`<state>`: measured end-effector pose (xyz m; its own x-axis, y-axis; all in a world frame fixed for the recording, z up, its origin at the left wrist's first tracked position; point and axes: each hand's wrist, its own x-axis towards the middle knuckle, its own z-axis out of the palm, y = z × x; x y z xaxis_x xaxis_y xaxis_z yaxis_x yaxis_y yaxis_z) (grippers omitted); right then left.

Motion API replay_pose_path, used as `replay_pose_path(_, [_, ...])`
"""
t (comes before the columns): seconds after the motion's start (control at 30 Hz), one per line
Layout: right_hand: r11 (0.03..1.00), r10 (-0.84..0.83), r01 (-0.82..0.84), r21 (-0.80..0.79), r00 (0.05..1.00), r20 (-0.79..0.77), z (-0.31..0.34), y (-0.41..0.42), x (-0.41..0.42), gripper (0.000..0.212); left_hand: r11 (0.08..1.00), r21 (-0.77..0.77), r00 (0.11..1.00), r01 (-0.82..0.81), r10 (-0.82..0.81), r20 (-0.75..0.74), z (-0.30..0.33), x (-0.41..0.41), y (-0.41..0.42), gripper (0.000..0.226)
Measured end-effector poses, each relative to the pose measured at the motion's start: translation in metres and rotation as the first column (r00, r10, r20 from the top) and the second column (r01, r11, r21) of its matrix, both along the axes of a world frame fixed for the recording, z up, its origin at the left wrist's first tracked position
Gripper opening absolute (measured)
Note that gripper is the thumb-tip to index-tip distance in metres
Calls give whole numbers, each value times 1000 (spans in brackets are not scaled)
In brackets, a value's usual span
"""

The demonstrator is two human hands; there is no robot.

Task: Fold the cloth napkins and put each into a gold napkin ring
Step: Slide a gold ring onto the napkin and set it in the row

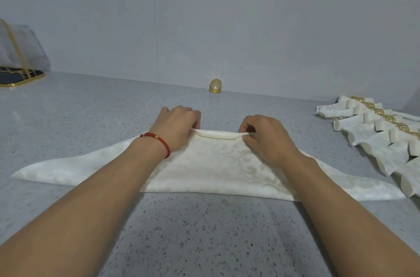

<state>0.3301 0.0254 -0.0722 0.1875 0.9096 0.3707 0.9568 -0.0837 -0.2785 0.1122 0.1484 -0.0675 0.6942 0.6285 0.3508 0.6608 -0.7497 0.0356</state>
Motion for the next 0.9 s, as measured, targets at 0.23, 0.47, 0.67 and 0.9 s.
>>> replay_pose_path(0.23, [962, 99, -78, -263, 993, 67, 21, -7, -1, 22, 984, -177, 996, 9, -25, -88, 16, -3, -4, 23])
replay_pose_path(0.47, [991, 79, -96, -88, 981, -177, 5, -8, 12, 20, 958, -288, 1000, -2, 3, 2, 14, -6, 3, 22])
replay_pose_path(0.67, [992, 93, -100, -70, 991, -99, 4, -8, 9, 5, 986, -167, 1000, -28, 28, 0, 14, -4, -2, 14])
replay_pose_path(0.9, [970, 90, -81, -230, 995, 30, 17, -5, 2, 25, 981, -190, 983, 27, -60, -172, 22, -6, -6, 32])
